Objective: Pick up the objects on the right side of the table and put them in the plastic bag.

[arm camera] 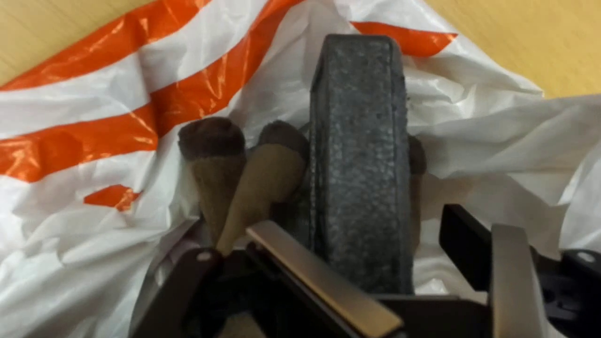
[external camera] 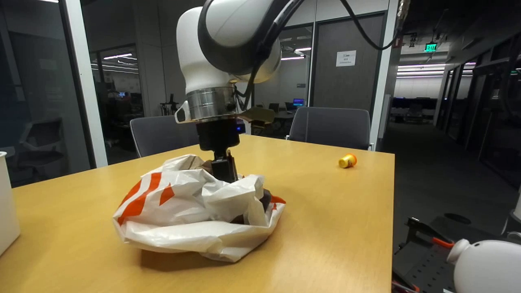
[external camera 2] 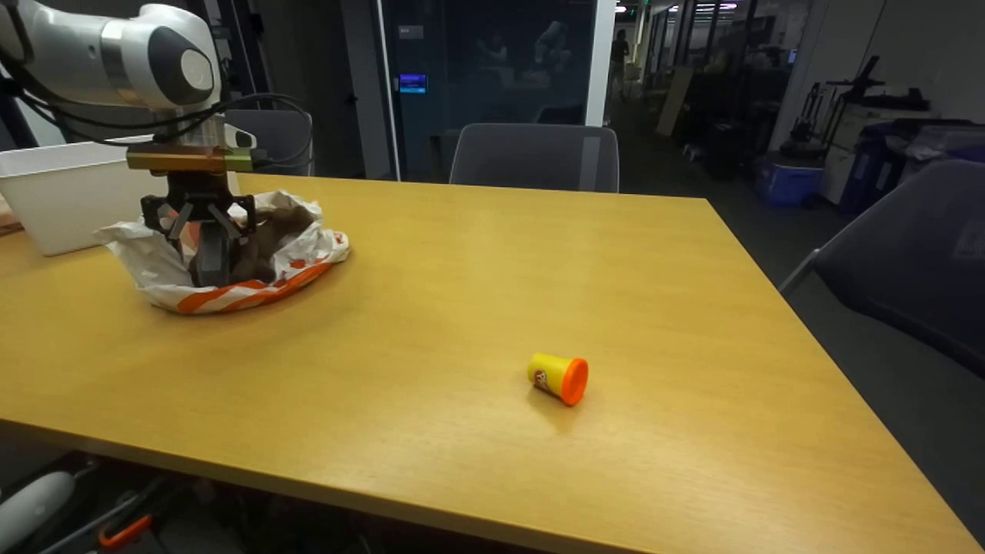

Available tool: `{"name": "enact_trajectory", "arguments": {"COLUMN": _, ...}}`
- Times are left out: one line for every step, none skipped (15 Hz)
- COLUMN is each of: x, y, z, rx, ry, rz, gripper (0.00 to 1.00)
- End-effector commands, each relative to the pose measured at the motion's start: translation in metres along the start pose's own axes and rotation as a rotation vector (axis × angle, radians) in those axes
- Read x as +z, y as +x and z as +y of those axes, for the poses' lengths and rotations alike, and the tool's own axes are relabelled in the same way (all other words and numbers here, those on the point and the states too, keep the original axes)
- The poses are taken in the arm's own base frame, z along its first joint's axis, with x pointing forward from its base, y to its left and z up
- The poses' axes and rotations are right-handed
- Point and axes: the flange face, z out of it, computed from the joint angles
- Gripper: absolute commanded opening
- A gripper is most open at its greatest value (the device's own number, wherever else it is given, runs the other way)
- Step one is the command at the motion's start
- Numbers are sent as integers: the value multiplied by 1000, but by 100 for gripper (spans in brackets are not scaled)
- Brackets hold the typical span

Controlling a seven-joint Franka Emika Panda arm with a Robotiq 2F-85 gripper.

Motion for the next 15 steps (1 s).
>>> {"name": "enact_trajectory", "arguments": {"x": -44, "y": -17, "z": 4, "rx": 135, "ry": -87, "rz": -25, "gripper": 100}}
{"name": "enact_trajectory", "arguments": {"x": -58, "y": -22, "z": 4, "rx": 191, "ry": -76, "rz": -32, "gripper": 100}}
{"name": "enact_trajectory", "arguments": {"x": -75, "y": -27, "z": 4, "rx": 238, "ry": -60, "rz": -38, "gripper": 100}}
{"name": "enact_trajectory", "arguments": {"x": -92, "y": -32, "z": 4, "rx": 276, "ry": -41, "rz": -49, "gripper": 100}}
{"name": "enact_trajectory", "arguments": {"x": -111, "y": -37, "z": 4, "rx": 320, "ry": -29, "rz": -47, "gripper": 100}}
{"name": "enact_trajectory", "arguments": {"x": -128, "y": -42, "z": 5, "rx": 352, "ry": -30, "rz": -31, "gripper": 100}}
{"name": "enact_trajectory", "arguments": {"x": -149, "y": -50, "z": 7, "rx": 391, "ry": -44, "rz": 0, "gripper": 99}}
{"name": "enact_trajectory", "arguments": {"x": -167, "y": -58, "z": 13, "rx": 439, "ry": -78, "rz": 49, "gripper": 100}}
{"name": "enact_trajectory", "arguments": {"x": -183, "y": -67, "z": 20, "rx": 463, "ry": -119, "rz": 88, "gripper": 100}}
{"name": "enact_trajectory", "arguments": {"x": -197, "y": -83, "z": 28, "rx": 498, "ry": -149, "rz": 118, "gripper": 100}}
{"name": "enact_trajectory", "arguments": {"x": -209, "y": -97, "z": 38, "rx": 539, "ry": -164, "rz": 145, "gripper": 100}}
{"name": "enact_trajectory", "arguments": {"x": -223, "y": -115, "z": 50, "rx": 582, "ry": -174, "rz": 172, "gripper": 100}}
{"name": "enact_trajectory", "arguments": {"x": -235, "y": -135, "z": 64, "rx": 628, "ry": -177, "rz": 199, "gripper": 100}}
{"name": "enact_trajectory", "arguments": {"x": -245, "y": -155, "z": 79, "rx": 676, "ry": -175, "rz": 222, "gripper": 100}}
{"name": "enact_trajectory", "arguments": {"x": -253, "y": -177, "z": 93, "rx": 727, "ry": -175, "rz": 242, "gripper": 100}}
